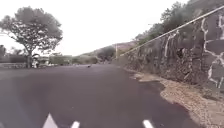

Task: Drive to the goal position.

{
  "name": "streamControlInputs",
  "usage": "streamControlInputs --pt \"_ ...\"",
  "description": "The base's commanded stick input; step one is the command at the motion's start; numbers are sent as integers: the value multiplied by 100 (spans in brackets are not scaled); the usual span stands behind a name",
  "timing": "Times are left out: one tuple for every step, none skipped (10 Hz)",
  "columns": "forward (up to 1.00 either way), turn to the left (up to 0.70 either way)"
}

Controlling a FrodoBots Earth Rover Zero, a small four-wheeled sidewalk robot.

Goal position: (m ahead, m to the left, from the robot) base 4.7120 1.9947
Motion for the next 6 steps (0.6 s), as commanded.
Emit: streamControlInputs --pt "50 0" --pt "50 0" --pt "50 0" --pt "50 0" --pt "50 0" --pt "50 0"
